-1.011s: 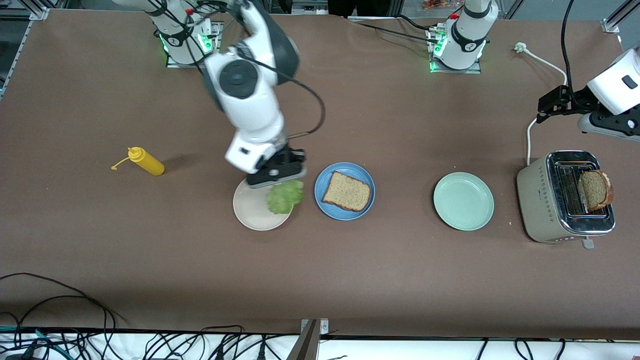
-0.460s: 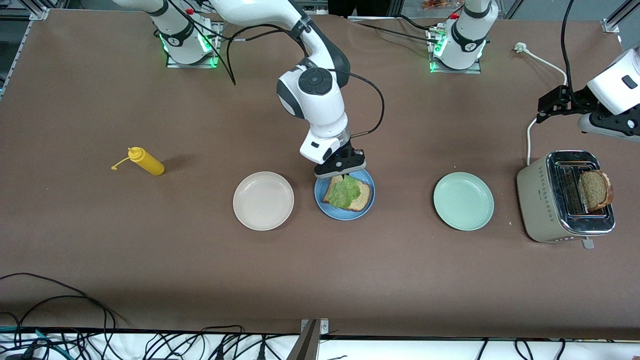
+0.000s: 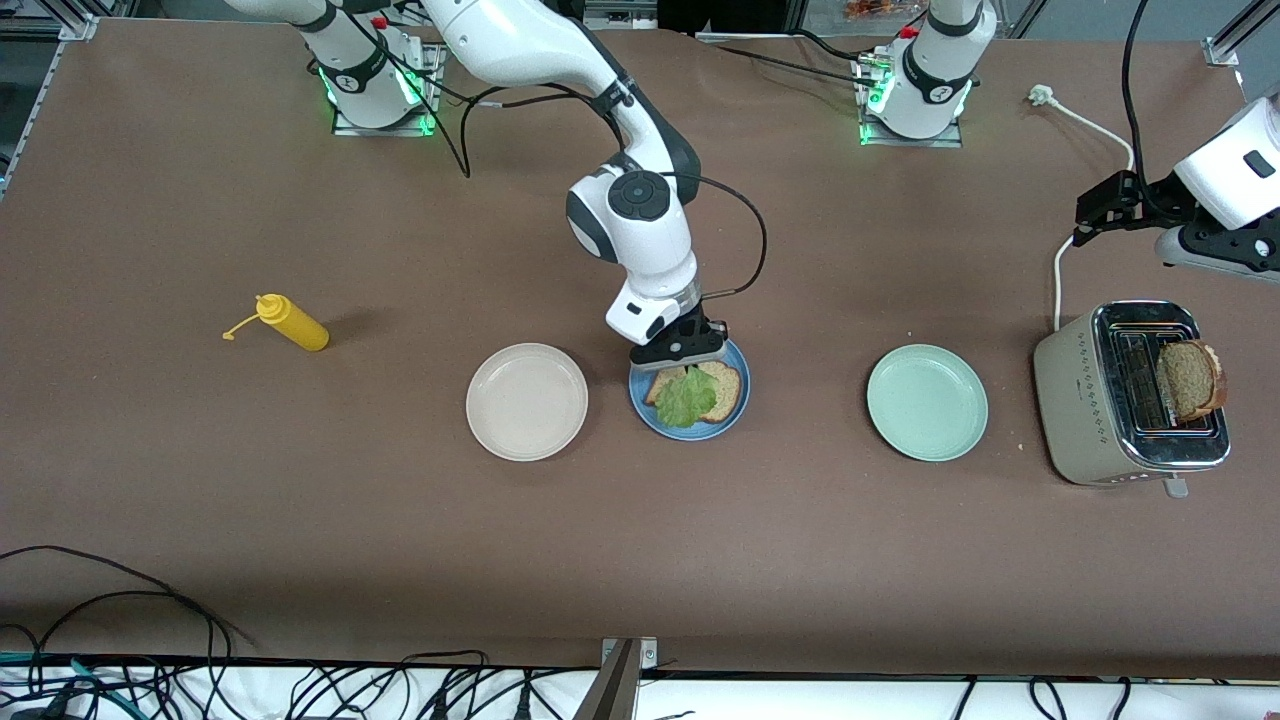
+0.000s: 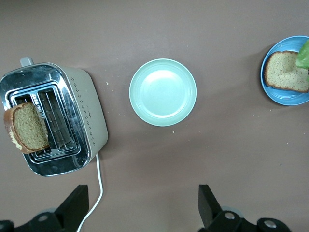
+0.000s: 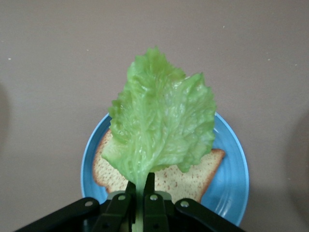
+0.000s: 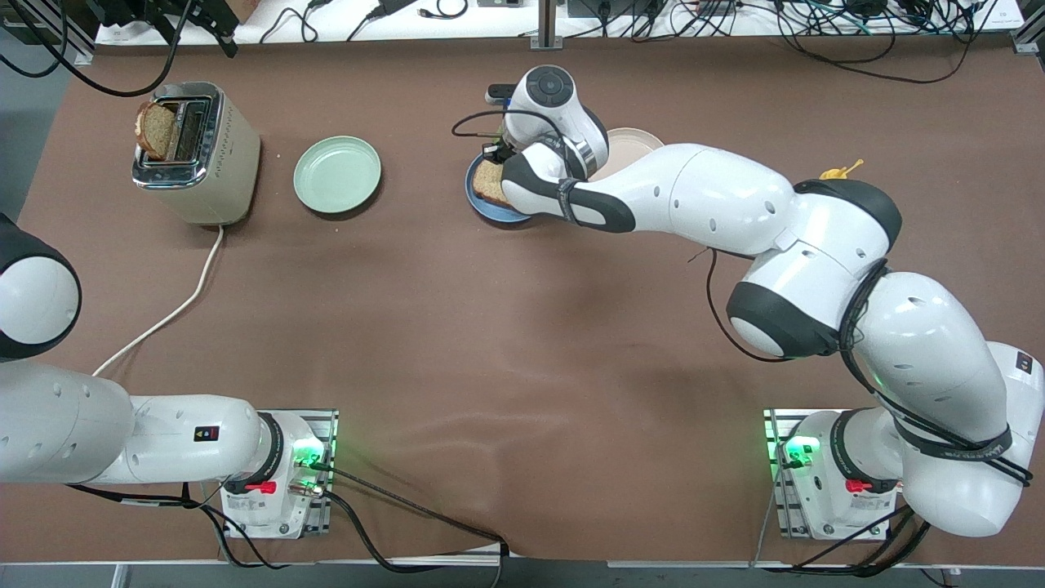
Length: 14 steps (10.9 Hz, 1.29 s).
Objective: Make sandwich in blue plate with both arms
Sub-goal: 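Lower the lettuce onto the bread and open the right gripper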
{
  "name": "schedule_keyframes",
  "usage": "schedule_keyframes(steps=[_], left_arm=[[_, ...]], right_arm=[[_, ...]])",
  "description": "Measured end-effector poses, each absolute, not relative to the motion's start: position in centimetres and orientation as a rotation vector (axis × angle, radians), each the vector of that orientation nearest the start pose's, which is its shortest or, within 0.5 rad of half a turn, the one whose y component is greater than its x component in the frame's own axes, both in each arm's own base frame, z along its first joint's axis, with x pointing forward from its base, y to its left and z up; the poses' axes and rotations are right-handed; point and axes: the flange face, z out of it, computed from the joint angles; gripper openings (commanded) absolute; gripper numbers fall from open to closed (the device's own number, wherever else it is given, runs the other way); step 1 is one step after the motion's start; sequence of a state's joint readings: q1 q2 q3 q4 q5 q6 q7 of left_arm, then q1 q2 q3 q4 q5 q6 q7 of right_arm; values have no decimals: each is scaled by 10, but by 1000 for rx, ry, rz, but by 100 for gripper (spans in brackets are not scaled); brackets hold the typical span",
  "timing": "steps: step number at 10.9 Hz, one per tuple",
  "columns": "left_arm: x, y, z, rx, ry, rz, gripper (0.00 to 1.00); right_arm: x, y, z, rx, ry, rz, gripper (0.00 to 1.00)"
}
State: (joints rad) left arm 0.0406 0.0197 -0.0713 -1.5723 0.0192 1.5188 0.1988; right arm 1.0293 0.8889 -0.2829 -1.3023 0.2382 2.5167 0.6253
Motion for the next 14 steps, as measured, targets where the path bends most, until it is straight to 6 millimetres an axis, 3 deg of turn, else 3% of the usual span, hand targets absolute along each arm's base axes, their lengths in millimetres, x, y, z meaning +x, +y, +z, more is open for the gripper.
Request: schedule_keyframes(steps=[2, 3, 11, 12, 13, 14], left_arm=[[554, -14, 609, -3107, 358, 116, 100], [554, -14, 609, -3107, 358, 117, 100], [554, -14, 609, -3107, 358, 117, 100], [554, -14, 609, -3107, 358, 117, 100], [554, -14, 609, -3107, 358, 117, 100], [554, -14, 609, -3107, 358, 117, 100]], right_arm=[[529, 571, 239, -2889, -85, -449, 0], [528, 571, 234, -2884, -56, -452, 11], [513, 587, 236, -2862, 46, -353, 14], [513, 587, 237, -2866, 46, -346, 32], [513, 587, 237, -2868, 46, -343, 95], [513, 587, 237, -2869, 46, -342, 100]])
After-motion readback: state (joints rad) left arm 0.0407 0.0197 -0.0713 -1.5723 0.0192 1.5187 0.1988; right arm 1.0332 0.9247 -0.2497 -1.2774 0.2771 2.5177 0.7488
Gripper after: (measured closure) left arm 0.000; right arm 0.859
